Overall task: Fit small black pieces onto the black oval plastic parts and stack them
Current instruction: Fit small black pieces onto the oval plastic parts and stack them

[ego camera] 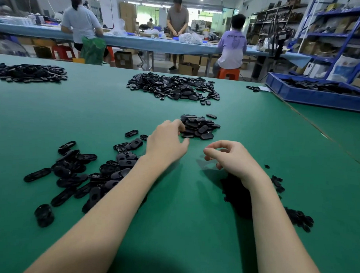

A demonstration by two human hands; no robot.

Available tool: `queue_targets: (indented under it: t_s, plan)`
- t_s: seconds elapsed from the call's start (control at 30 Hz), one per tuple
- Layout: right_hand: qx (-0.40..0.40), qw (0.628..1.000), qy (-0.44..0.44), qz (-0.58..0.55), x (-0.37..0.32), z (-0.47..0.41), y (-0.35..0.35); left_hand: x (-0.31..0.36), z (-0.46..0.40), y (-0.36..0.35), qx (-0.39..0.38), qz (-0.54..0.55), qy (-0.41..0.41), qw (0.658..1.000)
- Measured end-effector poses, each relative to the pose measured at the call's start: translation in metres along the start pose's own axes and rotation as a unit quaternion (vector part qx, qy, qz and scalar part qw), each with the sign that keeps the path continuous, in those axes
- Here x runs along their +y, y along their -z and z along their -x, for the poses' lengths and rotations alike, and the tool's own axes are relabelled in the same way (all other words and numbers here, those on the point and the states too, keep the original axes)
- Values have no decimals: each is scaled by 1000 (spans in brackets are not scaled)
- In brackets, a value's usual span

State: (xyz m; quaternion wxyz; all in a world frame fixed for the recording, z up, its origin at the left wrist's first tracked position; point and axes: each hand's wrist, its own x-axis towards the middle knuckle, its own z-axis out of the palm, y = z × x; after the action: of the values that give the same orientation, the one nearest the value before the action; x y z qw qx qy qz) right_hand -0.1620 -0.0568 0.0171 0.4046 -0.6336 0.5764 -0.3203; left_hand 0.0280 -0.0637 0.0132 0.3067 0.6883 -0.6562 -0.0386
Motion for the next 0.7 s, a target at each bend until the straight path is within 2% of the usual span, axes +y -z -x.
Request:
queue_targets:
  t_s: [0.17, 0.27, 0.37, 0.5, 0.7]
  plan:
    - [-29, 998, 24, 55, -7, -2, -16, -21, 1, 21, -42, -54, 37, 997]
    - [-40, 994, 41, 89, -8, -3, -27, -28, 5, 23, -46, -67, 43, 996]
    - [-45, 991, 49, 115, -11, -3, -35, -32, 6, 23, -47, -124, 50, 990]
    - [-55, 987, 50, 139, -14, -1, -41, -37, 8, 20, -94, -179, 72, 977]
    - [-52, 986, 50, 150, -15, 0, -41, -36, 8, 19, -82, -158, 31, 984]
